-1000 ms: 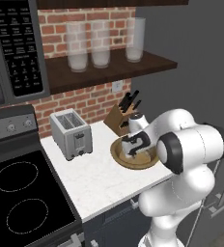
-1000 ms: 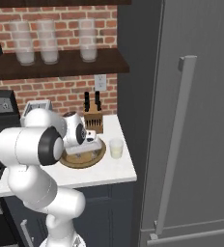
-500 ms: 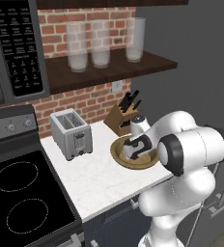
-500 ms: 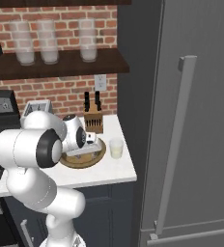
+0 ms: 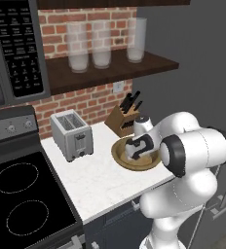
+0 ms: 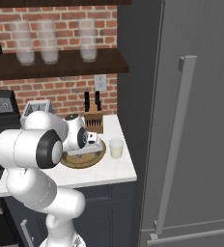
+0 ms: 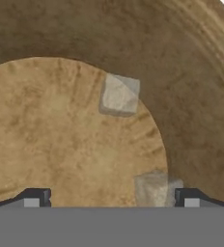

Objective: Grab a lemon wedge from the fridge and one ice cube from the ice bowl, and put them in the glass of lemonade.

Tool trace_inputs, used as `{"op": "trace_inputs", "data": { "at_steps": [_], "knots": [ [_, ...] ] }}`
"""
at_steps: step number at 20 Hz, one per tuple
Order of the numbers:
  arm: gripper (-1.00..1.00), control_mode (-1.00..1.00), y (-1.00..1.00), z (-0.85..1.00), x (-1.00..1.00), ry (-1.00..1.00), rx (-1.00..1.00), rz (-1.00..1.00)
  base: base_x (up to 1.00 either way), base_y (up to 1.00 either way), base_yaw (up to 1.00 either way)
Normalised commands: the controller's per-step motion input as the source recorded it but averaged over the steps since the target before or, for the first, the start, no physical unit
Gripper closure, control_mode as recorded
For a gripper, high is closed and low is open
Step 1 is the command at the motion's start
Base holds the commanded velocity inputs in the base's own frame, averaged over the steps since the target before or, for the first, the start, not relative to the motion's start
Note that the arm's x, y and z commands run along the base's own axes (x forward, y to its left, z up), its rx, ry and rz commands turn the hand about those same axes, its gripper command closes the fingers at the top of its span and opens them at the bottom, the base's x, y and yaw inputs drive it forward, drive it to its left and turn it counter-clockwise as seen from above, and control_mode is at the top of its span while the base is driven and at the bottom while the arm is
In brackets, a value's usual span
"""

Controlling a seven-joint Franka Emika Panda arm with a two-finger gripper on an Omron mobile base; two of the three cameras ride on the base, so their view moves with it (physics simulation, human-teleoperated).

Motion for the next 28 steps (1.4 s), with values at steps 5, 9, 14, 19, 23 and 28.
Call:
{"op": "trace_inputs", "data": {
  "at_steps": [5,9,14,19,23,28],
  "knots": [
    [-1.0,-1.0,0.0,0.0,0.0,0.0,0.02,0.0,0.0,0.0,0.0],
    [-1.0,-1.0,-0.03,0.02,0.0,0.0,0.02,0.0,0.0,0.0,0.0],
    [-1.0,-1.0,-0.01,-0.05,0.0,0.0,0.0,0.0,0.0,0.0,0.0],
    [-1.0,-1.0,0.0,-0.14,0.0,0.0,0.0,0.0,0.0,0.0,0.0],
    [-1.0,-1.0,0.0,-0.21,0.0,0.0,0.0,0.0,0.0,0.0,0.0],
    [-1.0,-1.0,0.0,-0.37,-0.01,0.0,0.0,0.0,0.0,0.0,0.0]
  ]
}}
